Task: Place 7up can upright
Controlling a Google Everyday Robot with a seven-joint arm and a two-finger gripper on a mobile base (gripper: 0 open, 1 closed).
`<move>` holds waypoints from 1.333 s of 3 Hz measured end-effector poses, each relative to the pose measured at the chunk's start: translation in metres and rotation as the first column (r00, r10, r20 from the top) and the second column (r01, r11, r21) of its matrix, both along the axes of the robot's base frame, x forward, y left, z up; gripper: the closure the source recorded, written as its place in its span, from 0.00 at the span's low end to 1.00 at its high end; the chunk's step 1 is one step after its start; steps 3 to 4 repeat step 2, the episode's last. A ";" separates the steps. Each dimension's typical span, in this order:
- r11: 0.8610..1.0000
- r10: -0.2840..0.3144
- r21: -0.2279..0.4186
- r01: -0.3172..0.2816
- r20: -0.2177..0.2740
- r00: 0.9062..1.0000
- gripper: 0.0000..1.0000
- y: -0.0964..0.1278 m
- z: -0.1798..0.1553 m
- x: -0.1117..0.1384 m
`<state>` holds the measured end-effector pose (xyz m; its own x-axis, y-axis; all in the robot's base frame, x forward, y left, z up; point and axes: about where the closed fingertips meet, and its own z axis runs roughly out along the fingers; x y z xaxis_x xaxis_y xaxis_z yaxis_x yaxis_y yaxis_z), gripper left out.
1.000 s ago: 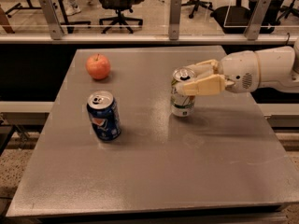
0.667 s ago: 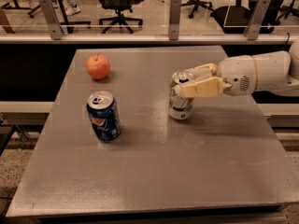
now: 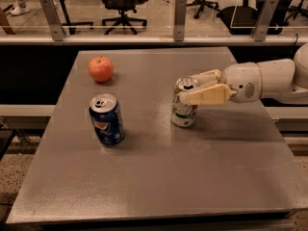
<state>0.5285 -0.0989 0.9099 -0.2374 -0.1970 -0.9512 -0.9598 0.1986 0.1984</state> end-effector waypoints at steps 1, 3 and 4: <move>1.000 0.002 -0.001 -0.002 0.000 1.000 0.00 0.001 0.000 0.000; 1.000 0.003 -0.001 -0.003 0.000 1.000 0.00 0.002 0.000 0.000; 1.000 0.003 -0.001 -0.003 0.000 1.000 0.00 0.002 0.000 0.000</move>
Offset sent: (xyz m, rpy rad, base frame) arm -0.0001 0.0014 0.0003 -0.0006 -0.0002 0.0025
